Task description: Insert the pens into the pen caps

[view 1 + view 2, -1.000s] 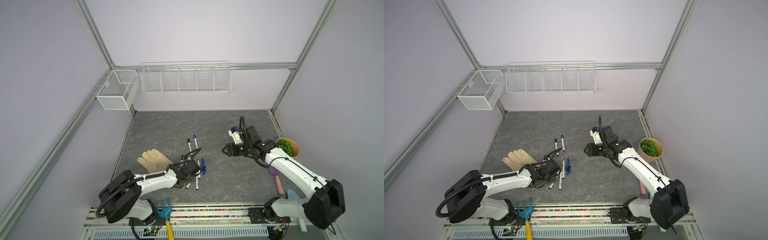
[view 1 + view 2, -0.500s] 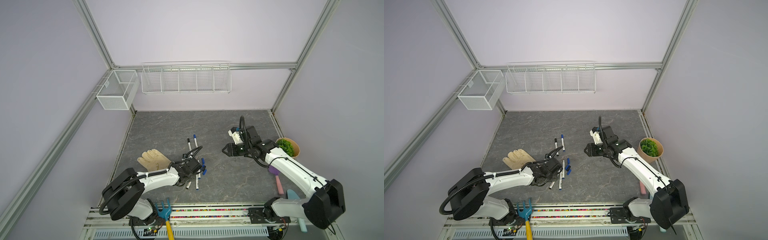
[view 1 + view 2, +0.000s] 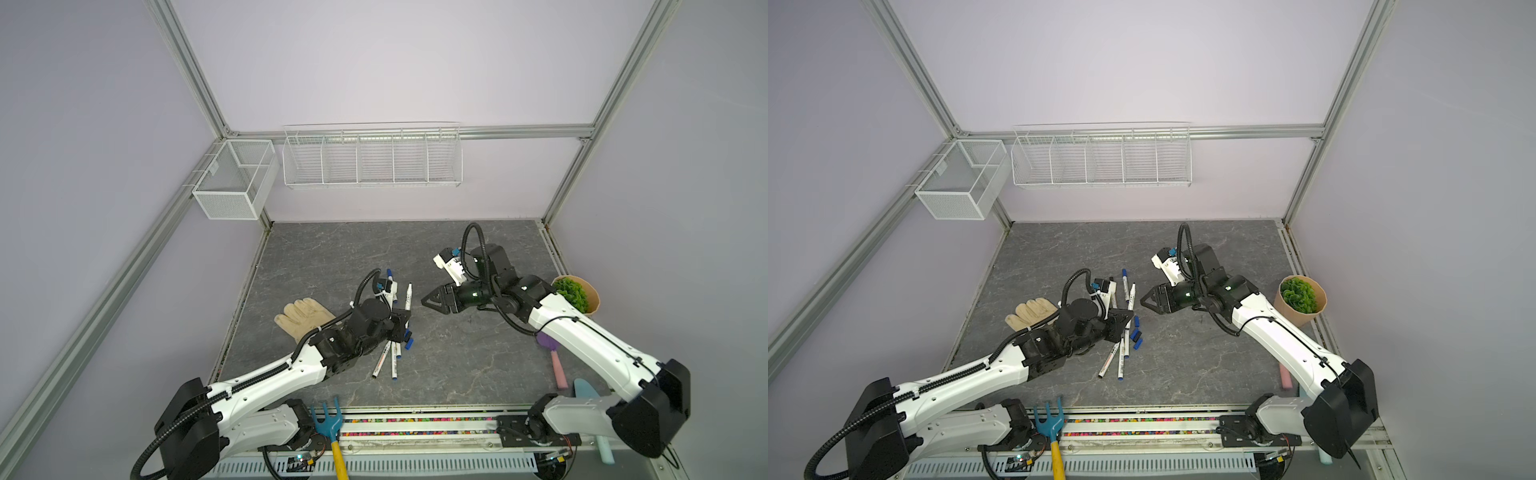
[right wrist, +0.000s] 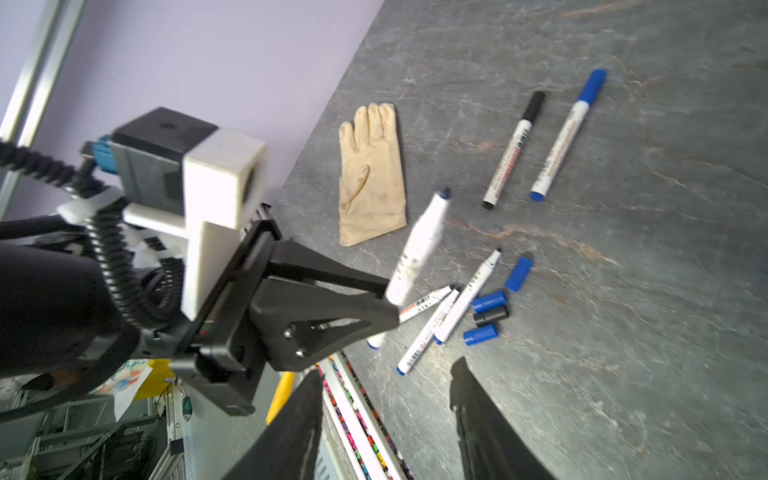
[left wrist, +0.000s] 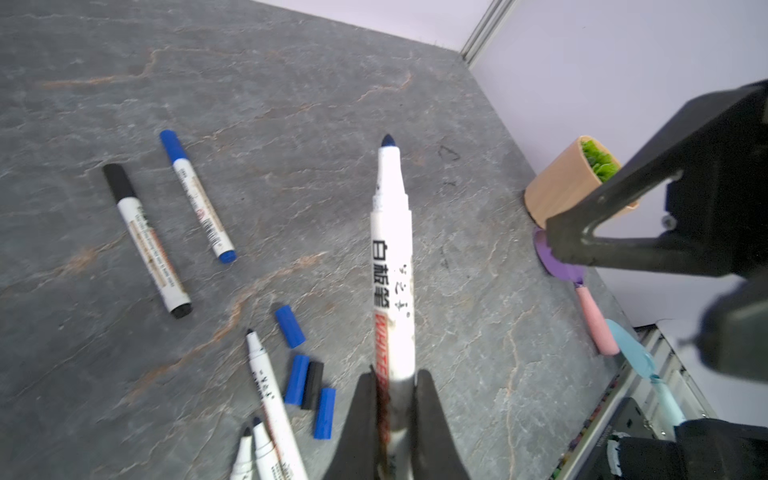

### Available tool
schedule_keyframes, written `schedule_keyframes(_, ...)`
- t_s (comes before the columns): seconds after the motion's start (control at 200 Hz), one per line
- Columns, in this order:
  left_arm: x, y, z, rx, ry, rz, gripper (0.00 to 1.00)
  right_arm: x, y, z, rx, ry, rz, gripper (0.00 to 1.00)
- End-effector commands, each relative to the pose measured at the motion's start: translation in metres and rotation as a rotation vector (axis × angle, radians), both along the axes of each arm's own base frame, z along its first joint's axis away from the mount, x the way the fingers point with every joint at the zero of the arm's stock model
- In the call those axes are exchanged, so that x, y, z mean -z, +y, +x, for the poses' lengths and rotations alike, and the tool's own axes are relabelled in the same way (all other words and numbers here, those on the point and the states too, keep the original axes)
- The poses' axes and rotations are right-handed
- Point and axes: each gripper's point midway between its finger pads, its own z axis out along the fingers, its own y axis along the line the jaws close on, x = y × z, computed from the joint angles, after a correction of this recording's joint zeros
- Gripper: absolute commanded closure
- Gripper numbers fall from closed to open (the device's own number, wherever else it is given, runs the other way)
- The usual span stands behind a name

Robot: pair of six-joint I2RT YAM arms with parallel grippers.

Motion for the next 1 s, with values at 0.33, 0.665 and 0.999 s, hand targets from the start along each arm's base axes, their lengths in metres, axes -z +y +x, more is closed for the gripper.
schedule_keyframes(0.33,-0.046,-0.021,-0.017,0.097,-0.088,-0.139,1.00,0.001,0.017,0.020,0.010,-0.002,0.027,0.51)
schedule_keyframes(0.665,-0.047,-0.024,-0.016,0.090,-0.090,-0.158,1.00,0.001,0.025,0.017,-0.023,0.024,0.063,0.85)
schedule_keyframes(0.999,-0.041,-0.029,-0.007,0.072,-0.091,-0.127,0.63,-0.007,0.022,0.008,-0.044,0.032,0.100,0.89)
